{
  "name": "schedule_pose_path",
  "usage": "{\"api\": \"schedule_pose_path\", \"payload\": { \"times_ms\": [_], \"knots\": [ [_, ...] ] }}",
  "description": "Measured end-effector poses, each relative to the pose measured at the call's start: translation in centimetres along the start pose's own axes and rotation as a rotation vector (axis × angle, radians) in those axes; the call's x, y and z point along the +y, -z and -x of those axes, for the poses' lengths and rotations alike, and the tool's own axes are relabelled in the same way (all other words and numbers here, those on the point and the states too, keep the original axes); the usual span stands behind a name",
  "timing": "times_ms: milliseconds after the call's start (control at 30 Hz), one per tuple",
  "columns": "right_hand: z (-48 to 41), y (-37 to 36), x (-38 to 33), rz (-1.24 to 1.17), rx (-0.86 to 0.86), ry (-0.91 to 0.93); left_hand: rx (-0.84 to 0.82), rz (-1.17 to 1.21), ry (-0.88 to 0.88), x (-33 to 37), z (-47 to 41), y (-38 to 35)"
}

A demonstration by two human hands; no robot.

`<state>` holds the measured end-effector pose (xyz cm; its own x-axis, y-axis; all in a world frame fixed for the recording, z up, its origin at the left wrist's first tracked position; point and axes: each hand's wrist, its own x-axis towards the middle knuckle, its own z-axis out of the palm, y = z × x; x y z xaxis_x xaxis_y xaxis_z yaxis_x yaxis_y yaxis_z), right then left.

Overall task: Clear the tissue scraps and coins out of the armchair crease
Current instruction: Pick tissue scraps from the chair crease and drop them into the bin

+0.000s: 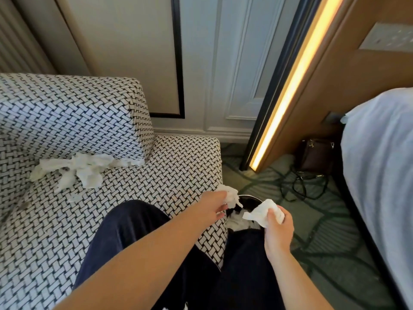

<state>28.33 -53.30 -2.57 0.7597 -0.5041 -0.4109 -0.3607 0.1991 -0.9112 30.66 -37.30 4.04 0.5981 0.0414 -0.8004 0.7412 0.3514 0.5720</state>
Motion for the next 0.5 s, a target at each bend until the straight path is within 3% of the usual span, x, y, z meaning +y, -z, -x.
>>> {"api": "schedule_pose_path", "payload": {
  "times_ms": [333, 500],
  "knots": [
    [-0.3, 0.0, -0.1, 0.065, 0.039, 0.083, -0.121, -0.206, -0.012, -0.7, 0.0, -3.6],
    [-0.7, -0.2, -0.1, 0.094, 0.011, 0.06, -0.074, -0.241, -0.024, -1.0, -0.6, -2.1]
  ]
}}
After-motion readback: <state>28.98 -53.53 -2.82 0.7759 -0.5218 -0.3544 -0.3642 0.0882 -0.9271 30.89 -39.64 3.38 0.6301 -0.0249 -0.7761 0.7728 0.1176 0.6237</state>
